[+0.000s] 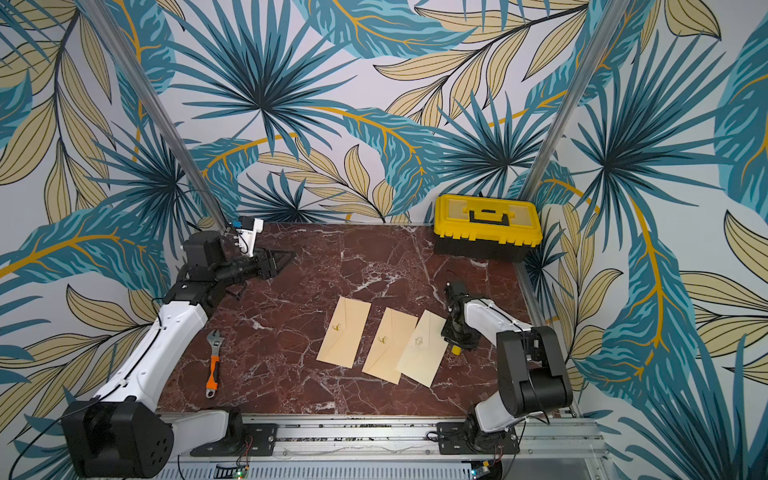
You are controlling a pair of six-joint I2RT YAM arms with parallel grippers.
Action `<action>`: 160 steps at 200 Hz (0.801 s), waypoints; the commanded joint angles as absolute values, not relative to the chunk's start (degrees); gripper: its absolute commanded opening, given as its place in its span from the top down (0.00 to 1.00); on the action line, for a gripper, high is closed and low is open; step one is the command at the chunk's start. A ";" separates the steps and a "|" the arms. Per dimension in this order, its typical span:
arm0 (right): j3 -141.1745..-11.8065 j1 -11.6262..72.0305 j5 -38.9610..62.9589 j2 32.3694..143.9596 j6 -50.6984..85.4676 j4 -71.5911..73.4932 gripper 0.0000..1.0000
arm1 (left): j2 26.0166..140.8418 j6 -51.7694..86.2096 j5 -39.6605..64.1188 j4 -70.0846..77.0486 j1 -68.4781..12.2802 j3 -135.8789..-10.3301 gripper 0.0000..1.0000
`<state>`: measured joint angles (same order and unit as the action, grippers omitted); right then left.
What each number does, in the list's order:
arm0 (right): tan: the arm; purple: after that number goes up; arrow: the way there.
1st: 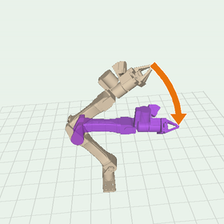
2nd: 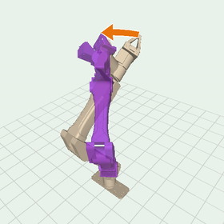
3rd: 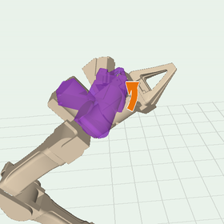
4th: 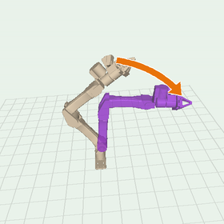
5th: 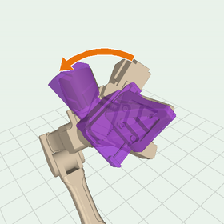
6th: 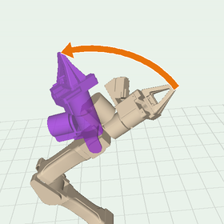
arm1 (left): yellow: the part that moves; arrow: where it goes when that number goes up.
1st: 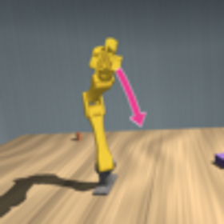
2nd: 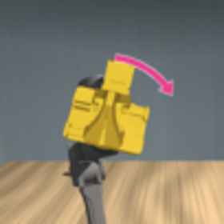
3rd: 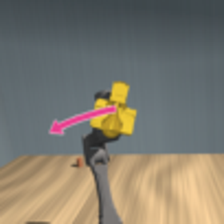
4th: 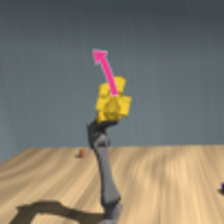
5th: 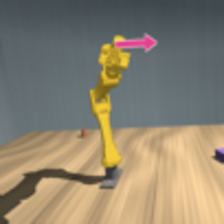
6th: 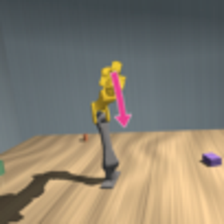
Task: Seal the envelope with a glue stick
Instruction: Place the glue stick at the center of the board, then reset both arms
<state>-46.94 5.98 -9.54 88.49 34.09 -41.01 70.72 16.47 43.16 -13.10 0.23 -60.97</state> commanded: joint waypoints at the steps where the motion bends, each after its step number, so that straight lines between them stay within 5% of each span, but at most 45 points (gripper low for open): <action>1: -44.64 6.15 -6.11 90.57 34.10 -44.74 0.61 | 70.93 16.82 44.35 -12.00 1.06 -60.47 0.47; 109: -53.13 5.98 -8.79 77.70 32.80 -56.79 0.56 | 71.74 17.42 43.43 -11.58 2.02 -60.24 0.42; 160: -57.88 4.94 -15.51 72.32 26.06 -51.39 0.45 | 73.03 21.74 24.82 -15.02 1.97 -58.72 0.26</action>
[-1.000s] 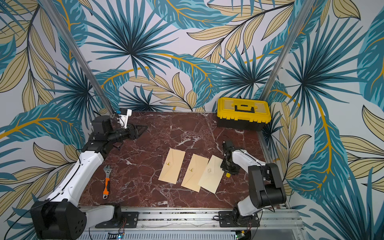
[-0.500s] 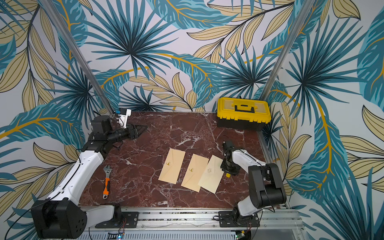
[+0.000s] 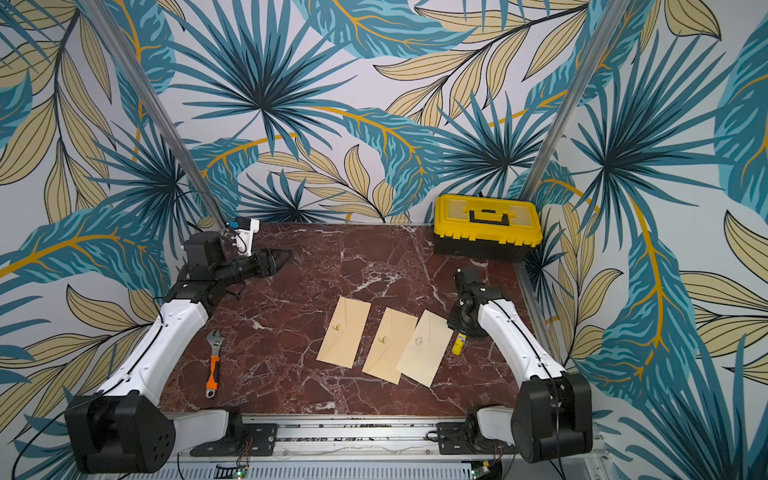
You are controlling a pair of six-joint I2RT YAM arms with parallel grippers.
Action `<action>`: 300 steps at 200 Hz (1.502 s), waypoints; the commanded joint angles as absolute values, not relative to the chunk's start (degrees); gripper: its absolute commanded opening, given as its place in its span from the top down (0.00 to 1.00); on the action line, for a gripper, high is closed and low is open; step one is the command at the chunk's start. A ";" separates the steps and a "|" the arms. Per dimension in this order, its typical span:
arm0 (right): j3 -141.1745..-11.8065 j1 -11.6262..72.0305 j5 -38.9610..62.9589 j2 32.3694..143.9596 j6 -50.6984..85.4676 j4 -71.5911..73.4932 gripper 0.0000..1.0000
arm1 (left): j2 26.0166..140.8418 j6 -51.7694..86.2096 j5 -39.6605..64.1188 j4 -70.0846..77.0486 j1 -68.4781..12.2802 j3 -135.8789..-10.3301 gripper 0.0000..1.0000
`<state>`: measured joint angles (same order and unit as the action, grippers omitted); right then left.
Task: Seal the envelope with a glue stick
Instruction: Reset both arms
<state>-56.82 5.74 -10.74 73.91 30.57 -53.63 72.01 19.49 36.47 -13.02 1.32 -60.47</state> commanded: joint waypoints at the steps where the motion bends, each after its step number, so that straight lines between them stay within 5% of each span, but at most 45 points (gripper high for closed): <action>1: -57.90 4.89 -15.66 72.28 25.86 -51.05 0.44 | 73.03 21.77 24.41 -15.02 2.00 -58.63 0.26; 10: -57.85 4.67 -16.86 71.89 24.52 -48.28 0.24 | 73.21 22.12 20.70 -14.75 2.02 -57.47 0.20; 14: -57.62 4.58 -17.10 71.73 23.71 -46.89 0.06 | 73.26 22.15 19.18 -14.25 2.00 -56.72 0.06; 18: -57.35 4.49 -17.06 71.57 22.69 -45.13 0.01 | 73.23 22.23 17.88 -13.70 2.02 -55.92 0.00; 88: -49.50 0.17 -24.47 75.95 13.06 -16.67 0.01 | 76.00 15.85 -5.15 -1.14 1.98 -43.43 0.00; 118: -41.13 -0.29 -25.35 75.43 6.00 1.81 0.00 | 76.66 6.35 -12.01 15.97 0.72 -33.39 0.00; 177: -26.33 -0.35 -21.65 76.20 0.57 31.21 0.00 | 82.11 2.60 -8.68 41.32 0.62 -25.32 0.00; 226: -25.67 -0.35 -14.95 76.05 -0.36 32.89 0.01 | 90.37 1.14 -6.09 58.53 0.63 -20.50 0.00; 300: -22.90 -0.35 -4.50 82.77 2.19 46.68 0.01 | 89.89 -0.39 -1.18 58.05 0.44 -20.07 0.00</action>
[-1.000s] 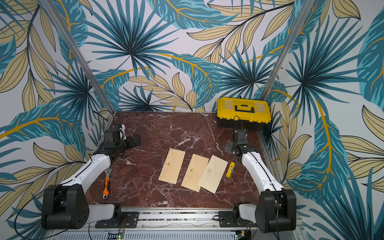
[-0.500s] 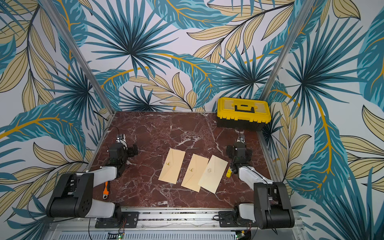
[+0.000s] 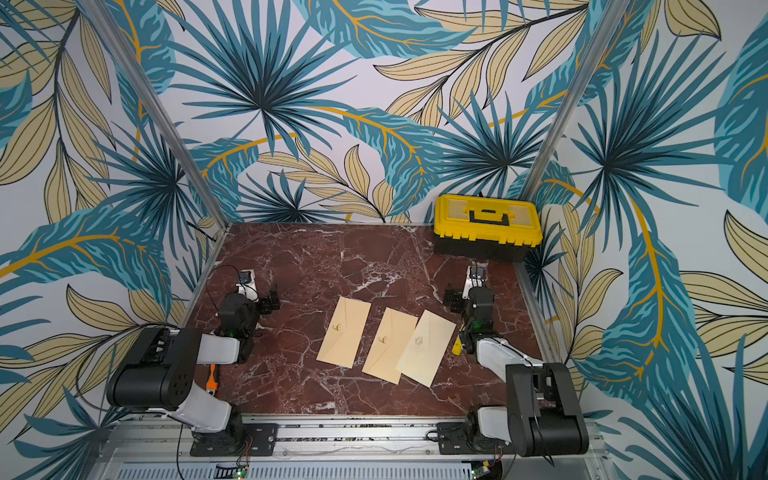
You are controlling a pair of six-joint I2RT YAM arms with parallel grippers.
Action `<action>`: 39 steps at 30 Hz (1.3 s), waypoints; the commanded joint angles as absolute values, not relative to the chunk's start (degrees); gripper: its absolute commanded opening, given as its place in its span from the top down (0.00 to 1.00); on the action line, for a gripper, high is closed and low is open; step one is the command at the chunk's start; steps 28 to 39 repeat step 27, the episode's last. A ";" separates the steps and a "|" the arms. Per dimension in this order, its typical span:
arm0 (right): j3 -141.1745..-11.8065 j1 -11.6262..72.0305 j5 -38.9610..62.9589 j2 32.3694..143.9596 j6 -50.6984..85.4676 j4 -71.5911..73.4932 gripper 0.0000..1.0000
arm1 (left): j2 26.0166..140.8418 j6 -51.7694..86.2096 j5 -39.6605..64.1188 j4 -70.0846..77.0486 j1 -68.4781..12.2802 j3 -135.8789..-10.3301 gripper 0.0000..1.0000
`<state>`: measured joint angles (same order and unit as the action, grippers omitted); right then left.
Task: Seal the envelope with a glue stick
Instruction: Reset both arms
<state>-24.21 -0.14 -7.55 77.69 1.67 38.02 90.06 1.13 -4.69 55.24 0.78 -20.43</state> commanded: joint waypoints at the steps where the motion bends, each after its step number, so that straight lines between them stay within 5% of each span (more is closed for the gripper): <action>1: -22.92 -0.35 -4.36 83.00 2.15 46.94 0.00 | 89.86 -0.46 -1.03 57.98 0.44 -20.19 0.00; 39: -24.19 -0.26 -2.47 86.00 1.41 46.86 0.00 | 89.87 0.32 -0.35 56.07 1.26 -21.09 0.00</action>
